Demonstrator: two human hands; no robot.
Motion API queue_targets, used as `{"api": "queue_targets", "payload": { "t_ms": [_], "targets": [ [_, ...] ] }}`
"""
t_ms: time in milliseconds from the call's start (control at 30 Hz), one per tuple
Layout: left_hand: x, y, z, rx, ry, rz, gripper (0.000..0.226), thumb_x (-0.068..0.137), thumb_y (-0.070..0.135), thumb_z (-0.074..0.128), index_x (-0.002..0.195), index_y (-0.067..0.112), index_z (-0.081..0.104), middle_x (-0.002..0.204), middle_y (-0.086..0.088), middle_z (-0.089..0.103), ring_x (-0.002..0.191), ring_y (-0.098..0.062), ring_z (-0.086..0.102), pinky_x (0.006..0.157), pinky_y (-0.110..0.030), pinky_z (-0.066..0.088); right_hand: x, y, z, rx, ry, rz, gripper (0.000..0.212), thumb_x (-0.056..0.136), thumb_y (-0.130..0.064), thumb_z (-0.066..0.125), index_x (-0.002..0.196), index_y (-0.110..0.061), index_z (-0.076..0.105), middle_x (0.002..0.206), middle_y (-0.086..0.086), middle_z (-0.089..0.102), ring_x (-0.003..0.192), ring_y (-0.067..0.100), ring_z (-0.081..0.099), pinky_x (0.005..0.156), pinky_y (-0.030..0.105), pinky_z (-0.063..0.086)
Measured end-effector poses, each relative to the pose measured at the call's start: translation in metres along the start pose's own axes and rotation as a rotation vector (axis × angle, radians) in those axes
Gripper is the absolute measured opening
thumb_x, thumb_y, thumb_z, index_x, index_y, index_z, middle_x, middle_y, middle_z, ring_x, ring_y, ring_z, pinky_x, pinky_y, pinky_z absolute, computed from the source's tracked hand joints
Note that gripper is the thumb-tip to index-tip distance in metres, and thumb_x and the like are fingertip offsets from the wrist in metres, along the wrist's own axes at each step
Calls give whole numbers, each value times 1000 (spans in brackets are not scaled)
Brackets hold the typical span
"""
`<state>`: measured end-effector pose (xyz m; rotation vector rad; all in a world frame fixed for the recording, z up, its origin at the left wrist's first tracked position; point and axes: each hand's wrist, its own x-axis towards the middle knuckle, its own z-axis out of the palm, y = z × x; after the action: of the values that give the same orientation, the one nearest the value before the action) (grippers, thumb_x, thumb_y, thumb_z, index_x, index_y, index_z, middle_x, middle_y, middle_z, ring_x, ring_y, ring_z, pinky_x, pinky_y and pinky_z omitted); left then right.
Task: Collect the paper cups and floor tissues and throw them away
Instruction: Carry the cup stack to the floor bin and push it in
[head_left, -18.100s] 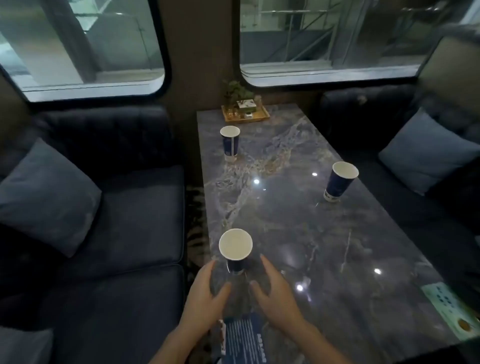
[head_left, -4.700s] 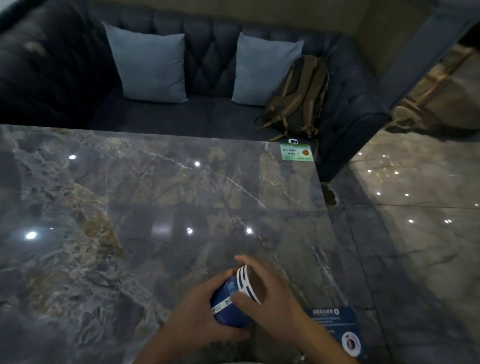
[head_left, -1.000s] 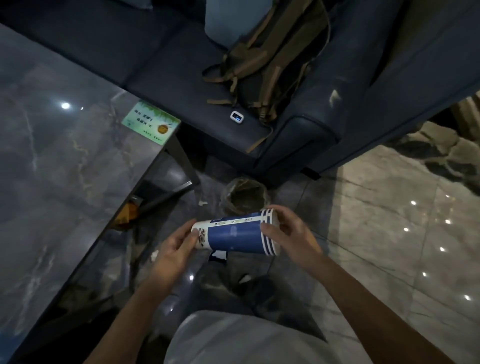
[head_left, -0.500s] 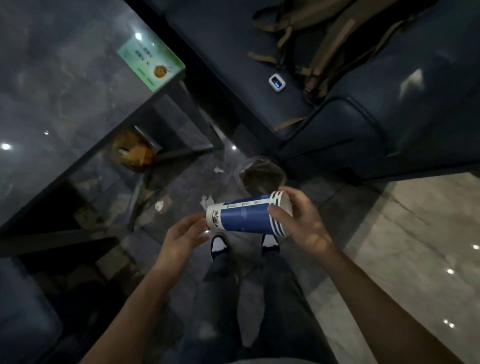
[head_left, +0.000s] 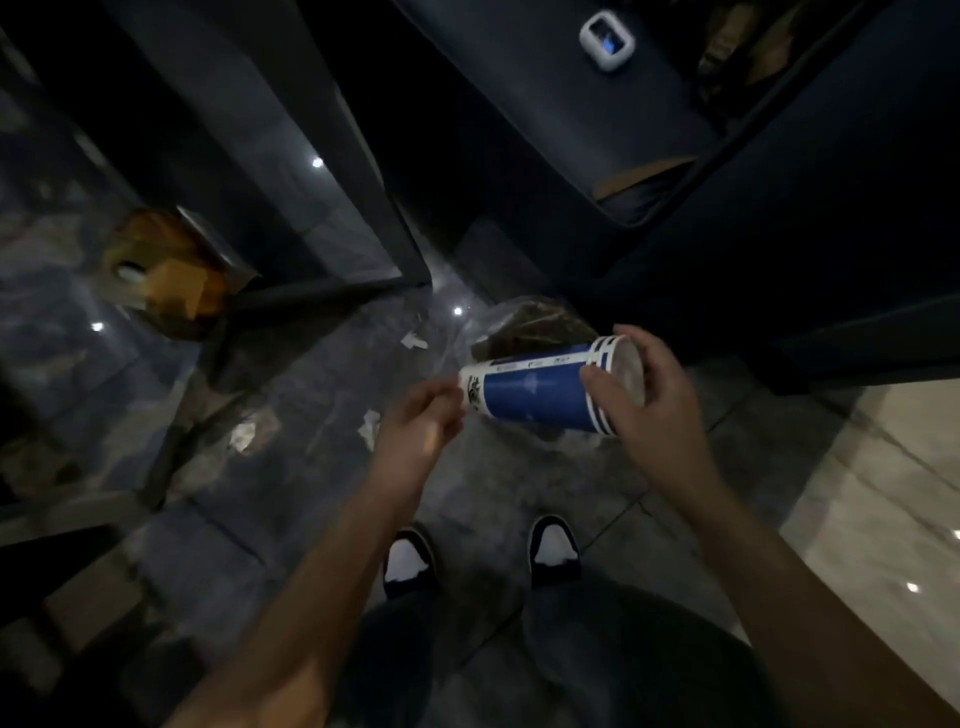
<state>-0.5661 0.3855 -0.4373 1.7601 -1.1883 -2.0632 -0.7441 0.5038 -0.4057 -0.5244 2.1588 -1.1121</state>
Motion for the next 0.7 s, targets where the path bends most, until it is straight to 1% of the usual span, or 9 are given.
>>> {"api": "queue_targets", "payload": {
  "t_ms": [133,200,267,333,400,500,567,633,700],
  "targets": [
    [87,-33,20,69,-83,120,27,95,3,62,121,8,67,110,-14,68,97,-22,63,86,-29,54,47,49,24,-127,68,-119,64,71,-56,67,125,-25,53,124,-6,60,111,11,58,97,41,51],
    [123,-42,29,200,-153,204,37,89,2,69,124,12,64,113,-8,67,100,-18,65,84,-25,56,67,66,27,-208,49,-188,53,75,-51,72,117,-26,53,111,-10,60,97,7,60,85,32,53],
    [154,-46,37,354,-253,293,44,85,2,74,125,17,62,104,0,65,92,-11,64,71,-10,57,85,75,25,-298,-2,-220,46,75,-52,70,111,-29,53,99,-15,59,88,0,59,69,24,50],
    [179,-48,44,489,-323,380,48,81,3,78,123,21,63,100,4,65,90,-10,64,68,-8,56,104,79,22,-412,-53,-231,43,76,-57,65,106,-28,53,92,-17,57,80,-4,56,59,19,44],
    [197,-50,51,618,-405,453,53,79,7,82,126,22,64,107,-2,68,92,-12,66,76,-17,56,118,77,22,-573,-49,-286,47,74,-67,57,100,-28,55,87,-14,57,75,-2,54,55,23,41],
    [209,-48,61,680,-513,531,58,79,15,84,131,25,61,116,-3,72,100,-15,72,77,-24,62,125,67,26,-766,-35,-387,57,73,-76,49,100,-26,56,84,-10,57,71,7,55,55,27,40],
    [208,-42,66,717,-573,606,54,80,17,83,129,27,63,112,3,75,100,-10,73,77,-24,62,124,58,26,-849,-24,-433,64,72,-78,48,106,-24,59,92,-1,62,75,15,59,58,30,46],
    [205,-35,70,816,-600,722,52,79,22,84,127,29,64,109,8,74,97,-5,72,77,-19,59,118,49,28,-894,0,-450,69,70,-78,50,109,-21,61,99,4,65,80,21,63,62,35,52],
    [199,-28,72,877,-584,822,56,75,26,87,125,29,64,110,9,72,99,-4,69,85,-23,56,113,43,34,-935,5,-432,67,71,-76,52,108,-21,61,100,5,65,80,23,63,61,34,52]
  ]
}}
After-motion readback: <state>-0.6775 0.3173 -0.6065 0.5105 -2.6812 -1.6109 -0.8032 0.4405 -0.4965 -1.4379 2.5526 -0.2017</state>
